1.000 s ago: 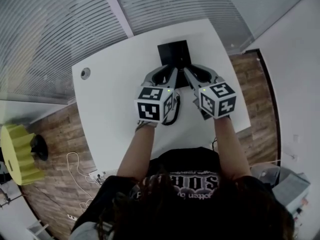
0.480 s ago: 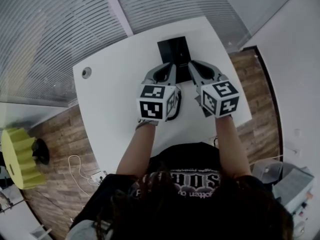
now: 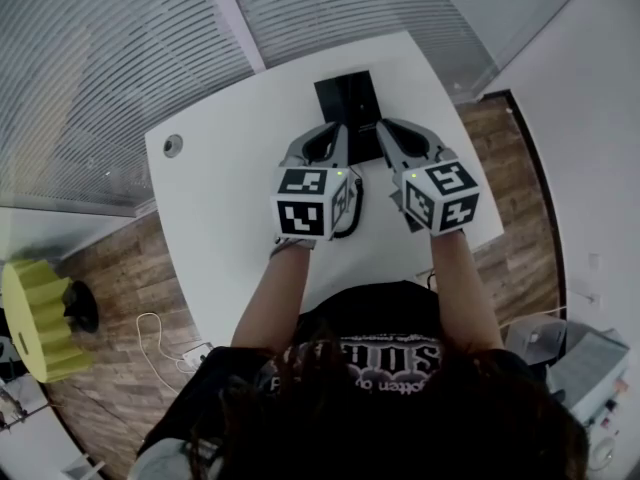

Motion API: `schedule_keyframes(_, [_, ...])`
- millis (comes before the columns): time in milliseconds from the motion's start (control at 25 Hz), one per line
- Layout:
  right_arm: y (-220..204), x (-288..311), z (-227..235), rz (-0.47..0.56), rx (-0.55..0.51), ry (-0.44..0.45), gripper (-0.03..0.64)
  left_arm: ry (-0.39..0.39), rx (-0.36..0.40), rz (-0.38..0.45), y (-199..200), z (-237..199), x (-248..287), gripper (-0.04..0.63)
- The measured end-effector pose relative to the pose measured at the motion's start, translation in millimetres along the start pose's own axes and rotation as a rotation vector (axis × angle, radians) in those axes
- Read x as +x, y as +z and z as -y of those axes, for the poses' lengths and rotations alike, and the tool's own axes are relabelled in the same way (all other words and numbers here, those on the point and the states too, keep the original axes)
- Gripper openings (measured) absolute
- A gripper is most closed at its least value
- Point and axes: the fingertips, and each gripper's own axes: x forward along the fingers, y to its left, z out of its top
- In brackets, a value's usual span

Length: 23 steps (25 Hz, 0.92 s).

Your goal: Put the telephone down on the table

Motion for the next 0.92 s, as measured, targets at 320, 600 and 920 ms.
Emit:
schedule_keyframes(320, [0.1, -2.5, 2.2, 0.002, 0.000, -0.011, 0.028, 0.004, -0.002, 0.001, 0.3, -1.4, 0.0, 0.003])
schedule_keyframes(600, [-0.1, -3.5, 1.2, 0.003, 0.001, -0.014, 0.028, 0.013, -0.005, -0.001, -0.2, -4.0, -2.1, 0.003])
schedule_keyframes(920, [-1.0, -4.8, 3.2, 0.000, 0.006, -0.018, 0.028, 0.015, -0.006, -0.007, -1.4, -4.7, -1.6, 0.003])
